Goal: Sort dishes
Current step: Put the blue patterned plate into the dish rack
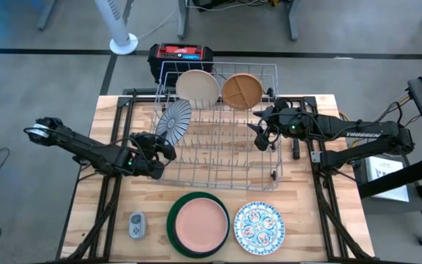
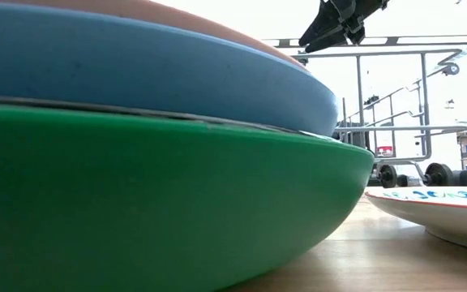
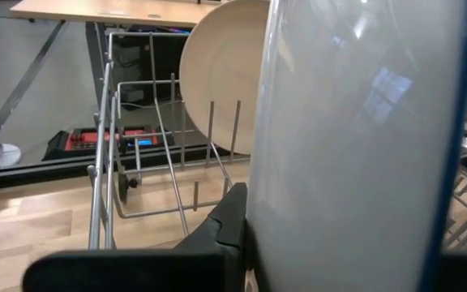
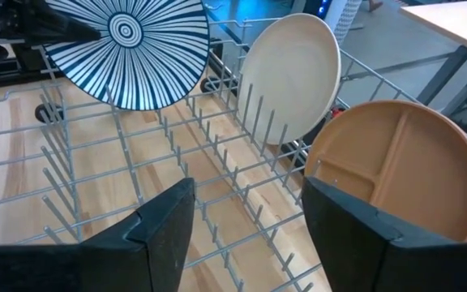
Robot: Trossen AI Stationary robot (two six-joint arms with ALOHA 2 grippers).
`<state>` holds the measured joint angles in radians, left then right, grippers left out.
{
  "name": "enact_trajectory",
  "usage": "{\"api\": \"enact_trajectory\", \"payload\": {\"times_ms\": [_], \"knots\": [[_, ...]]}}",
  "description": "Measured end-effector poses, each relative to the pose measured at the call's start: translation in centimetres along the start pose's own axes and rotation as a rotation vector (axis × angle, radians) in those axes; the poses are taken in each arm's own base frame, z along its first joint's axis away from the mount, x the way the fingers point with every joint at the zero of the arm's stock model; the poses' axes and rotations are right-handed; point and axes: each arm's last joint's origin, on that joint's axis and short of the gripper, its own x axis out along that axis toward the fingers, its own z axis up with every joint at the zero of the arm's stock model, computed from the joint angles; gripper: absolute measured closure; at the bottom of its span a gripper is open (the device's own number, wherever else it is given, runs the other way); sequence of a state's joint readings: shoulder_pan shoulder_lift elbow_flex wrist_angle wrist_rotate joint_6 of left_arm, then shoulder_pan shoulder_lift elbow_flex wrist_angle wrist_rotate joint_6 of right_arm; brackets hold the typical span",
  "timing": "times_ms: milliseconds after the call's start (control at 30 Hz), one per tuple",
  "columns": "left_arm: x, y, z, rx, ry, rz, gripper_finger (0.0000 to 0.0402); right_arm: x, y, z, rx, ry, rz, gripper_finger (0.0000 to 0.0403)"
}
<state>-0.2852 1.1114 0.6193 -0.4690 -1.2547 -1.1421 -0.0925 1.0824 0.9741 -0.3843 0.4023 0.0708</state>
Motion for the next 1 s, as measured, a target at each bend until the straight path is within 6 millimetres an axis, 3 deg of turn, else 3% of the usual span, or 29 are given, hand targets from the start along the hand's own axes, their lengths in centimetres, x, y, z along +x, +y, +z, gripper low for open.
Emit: {"api": "enact_trajectory", "payload": {"times_ms": [600, 1000], "knots": [[0.0, 0.0, -0.2, 0.032, 0.03, -0.005, 0.0375, 0.0, 0.0, 0.0, 0.001, 0.0, 0.001, 0.0186], [0.6, -1.2, -1.9, 0.173, 0.101, 0.006, 0.0359, 1.1, 0.5, -0.4, -0.02, 0.04, 0.008, 0.0183]]}}
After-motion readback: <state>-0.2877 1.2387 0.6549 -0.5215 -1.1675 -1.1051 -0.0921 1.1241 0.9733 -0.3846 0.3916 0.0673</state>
